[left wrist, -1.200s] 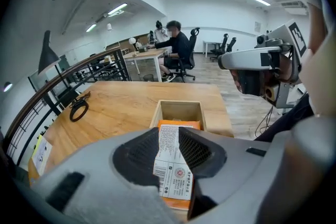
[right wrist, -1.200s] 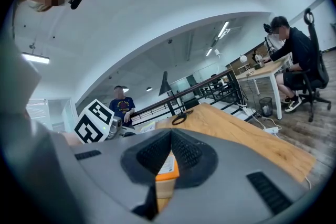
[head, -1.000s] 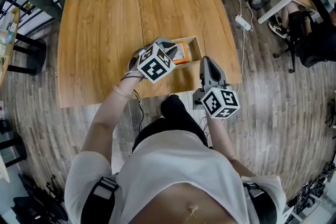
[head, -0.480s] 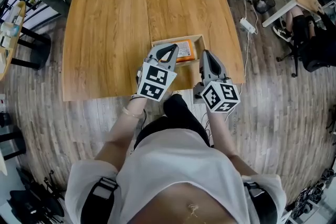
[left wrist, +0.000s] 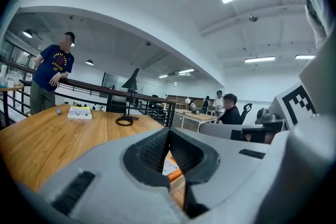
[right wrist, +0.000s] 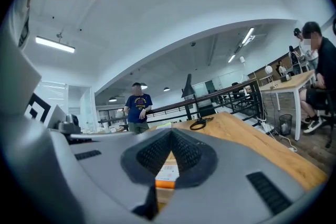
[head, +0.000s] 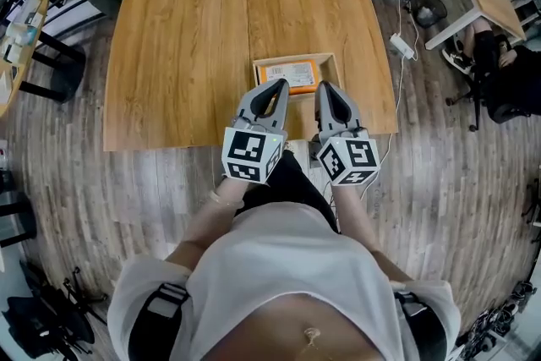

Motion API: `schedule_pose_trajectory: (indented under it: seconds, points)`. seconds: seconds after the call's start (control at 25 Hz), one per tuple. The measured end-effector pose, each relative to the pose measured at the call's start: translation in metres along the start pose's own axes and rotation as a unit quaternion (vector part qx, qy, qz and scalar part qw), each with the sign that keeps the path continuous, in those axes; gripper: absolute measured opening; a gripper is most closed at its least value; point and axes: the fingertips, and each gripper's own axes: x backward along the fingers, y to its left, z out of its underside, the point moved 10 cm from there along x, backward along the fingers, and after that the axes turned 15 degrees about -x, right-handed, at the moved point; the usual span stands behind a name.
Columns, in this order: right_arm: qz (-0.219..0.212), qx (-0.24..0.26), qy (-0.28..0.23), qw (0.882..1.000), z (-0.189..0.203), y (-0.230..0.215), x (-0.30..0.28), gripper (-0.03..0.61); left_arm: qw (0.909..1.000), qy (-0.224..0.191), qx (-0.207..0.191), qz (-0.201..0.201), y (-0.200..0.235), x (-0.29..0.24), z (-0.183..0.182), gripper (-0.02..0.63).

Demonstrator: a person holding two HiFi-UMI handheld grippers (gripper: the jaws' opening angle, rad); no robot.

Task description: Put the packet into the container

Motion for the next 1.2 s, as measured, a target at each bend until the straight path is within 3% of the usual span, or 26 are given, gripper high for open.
schedule_pose_trajectory:
  seconds: [0.4,1.2]
  points:
    - [-0.008,0.023,0.016,1.0,0.008,0.012,0.003,0.011,0.9996,0.013,0.025,0.003,0.002,0.008,0.013,0.009]
    - [0.007,0.024,0.013,1.0,0.005,0.005,0.004,0.011,0.9994,0.021,0.021,0.017,-0.001,-0.002,0.017,0.009]
